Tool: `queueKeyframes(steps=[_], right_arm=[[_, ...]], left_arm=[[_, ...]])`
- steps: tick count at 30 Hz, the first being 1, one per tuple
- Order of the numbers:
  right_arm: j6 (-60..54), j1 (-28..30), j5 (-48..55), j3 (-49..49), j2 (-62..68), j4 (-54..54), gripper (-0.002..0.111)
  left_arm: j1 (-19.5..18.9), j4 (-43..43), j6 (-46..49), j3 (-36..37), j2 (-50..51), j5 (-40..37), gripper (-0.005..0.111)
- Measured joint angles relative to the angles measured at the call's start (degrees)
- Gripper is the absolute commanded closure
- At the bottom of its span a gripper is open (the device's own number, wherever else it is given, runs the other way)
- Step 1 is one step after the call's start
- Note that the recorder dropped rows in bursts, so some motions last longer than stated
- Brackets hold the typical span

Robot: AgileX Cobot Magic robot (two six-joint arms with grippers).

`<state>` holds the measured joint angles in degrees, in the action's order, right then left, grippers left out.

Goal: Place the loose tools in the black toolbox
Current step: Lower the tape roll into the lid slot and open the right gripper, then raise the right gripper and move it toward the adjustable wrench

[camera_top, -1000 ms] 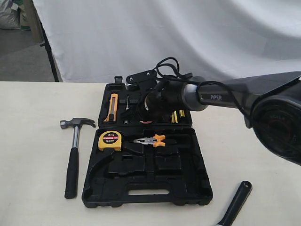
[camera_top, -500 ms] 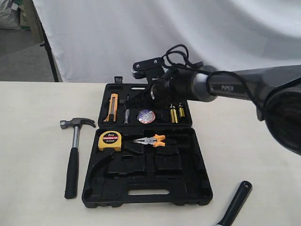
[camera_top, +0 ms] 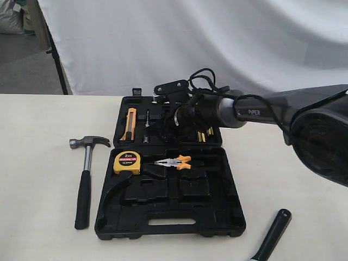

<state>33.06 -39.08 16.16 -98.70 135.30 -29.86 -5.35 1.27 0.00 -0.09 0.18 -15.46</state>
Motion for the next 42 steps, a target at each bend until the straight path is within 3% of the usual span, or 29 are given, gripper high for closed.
queueKeyframes(steps=[10,25,37,42], right_arm=[[-0.4,0.0,7.3,0.4,-11.1,0.0,0.109],[-0.4,0.0,-3.7,5.4,-1.6,0.1,0.109],[-4.4,-0.5,13.8,5.6,-19.4,-0.8,0.109],[-8.6,-3.9,15.7,10.6,-27.8,-0.1,0.109]], left_arm=[[0.0,0.0,0.0,0.0,0.0,0.0,0.106],[0.0,0.0,0.0,0.0,0.0,0.0,0.106],[0.0,0.0,0.0,0.0,0.0,0.0,0.106],[0.0,0.0,0.0,0.0,0.0,0.0,0.106]])
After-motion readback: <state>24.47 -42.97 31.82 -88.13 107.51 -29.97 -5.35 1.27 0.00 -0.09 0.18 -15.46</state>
